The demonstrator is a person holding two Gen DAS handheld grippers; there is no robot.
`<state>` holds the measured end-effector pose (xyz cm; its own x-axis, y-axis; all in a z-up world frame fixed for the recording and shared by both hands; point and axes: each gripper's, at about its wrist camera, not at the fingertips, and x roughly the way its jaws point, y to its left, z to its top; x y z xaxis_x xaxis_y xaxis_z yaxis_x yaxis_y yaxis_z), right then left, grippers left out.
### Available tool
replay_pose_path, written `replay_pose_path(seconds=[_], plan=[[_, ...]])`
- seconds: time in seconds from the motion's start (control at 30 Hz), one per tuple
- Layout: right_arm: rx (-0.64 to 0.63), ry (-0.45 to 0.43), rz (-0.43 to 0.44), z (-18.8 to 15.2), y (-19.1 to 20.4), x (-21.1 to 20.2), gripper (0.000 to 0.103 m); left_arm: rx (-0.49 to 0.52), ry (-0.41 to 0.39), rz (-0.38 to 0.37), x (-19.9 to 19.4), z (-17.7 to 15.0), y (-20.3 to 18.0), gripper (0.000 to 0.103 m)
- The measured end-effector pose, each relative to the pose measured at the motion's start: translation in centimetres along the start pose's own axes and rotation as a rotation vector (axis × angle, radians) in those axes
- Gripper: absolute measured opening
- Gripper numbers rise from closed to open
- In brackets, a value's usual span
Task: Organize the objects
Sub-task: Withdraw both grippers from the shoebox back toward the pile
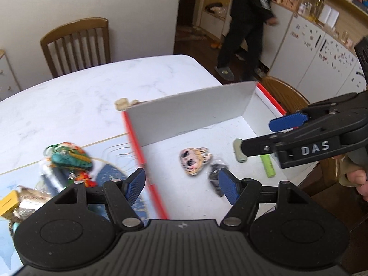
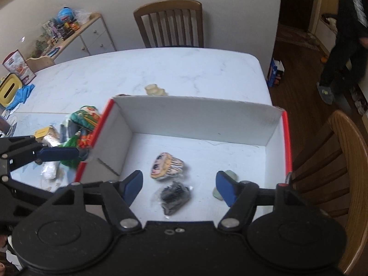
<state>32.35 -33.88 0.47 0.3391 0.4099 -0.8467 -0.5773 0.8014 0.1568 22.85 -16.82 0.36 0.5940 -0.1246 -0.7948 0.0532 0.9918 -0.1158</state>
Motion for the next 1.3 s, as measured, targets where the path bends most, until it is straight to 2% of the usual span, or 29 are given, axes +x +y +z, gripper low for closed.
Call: replay_pose_path(seconds=[0.13,0.57,0.6,0.83,1.03,1.07,1.13,1.3], plan=[[-0.009,-0.015,0.008,0.0,1.9,-0.5,0.075,-0.024,-0.029,0.013,-1.7,-1.0,2.3,0.075],[-0.091,-0.046,0.055,0.1,10.7,-0.6,0.089,-0.124,-0.08,0.102,-6.2,-5.1,12.1,0.078],[-0.097,-0.05,0.061,0.1,11.4,-0.5,0.089,-0.131,-0.083,0.111,-6.5,-5.5,12.8,0.081],[-0.141,-0.058,0.086,-0.1,16.0,0.7,0.092,-0.181,-0.087,0.15,-8.2,-8.0,17.8,0.084],[-0.152,-0.054,0.101,-0.3,19.0,2.3,0.092,-0.214,-0.085,0.188,-8.4,-9.8,21.5,0.089],[-0.156,-0.054,0.101,-0.3,19.5,2.5,0.092,-0.221,-0.085,0.192,-8.3,-10.1,22.1,0.091],[-0.168,-0.054,0.105,-0.5,20.6,3.0,0.092,-0.227,-0.091,0.201,-8.0,-10.6,23.2,0.102],[-0.212,-0.042,0.113,-1.4,23.2,4.5,0.092,-0.242,-0.08,0.239,-6.9,-11.8,25.5,0.102]])
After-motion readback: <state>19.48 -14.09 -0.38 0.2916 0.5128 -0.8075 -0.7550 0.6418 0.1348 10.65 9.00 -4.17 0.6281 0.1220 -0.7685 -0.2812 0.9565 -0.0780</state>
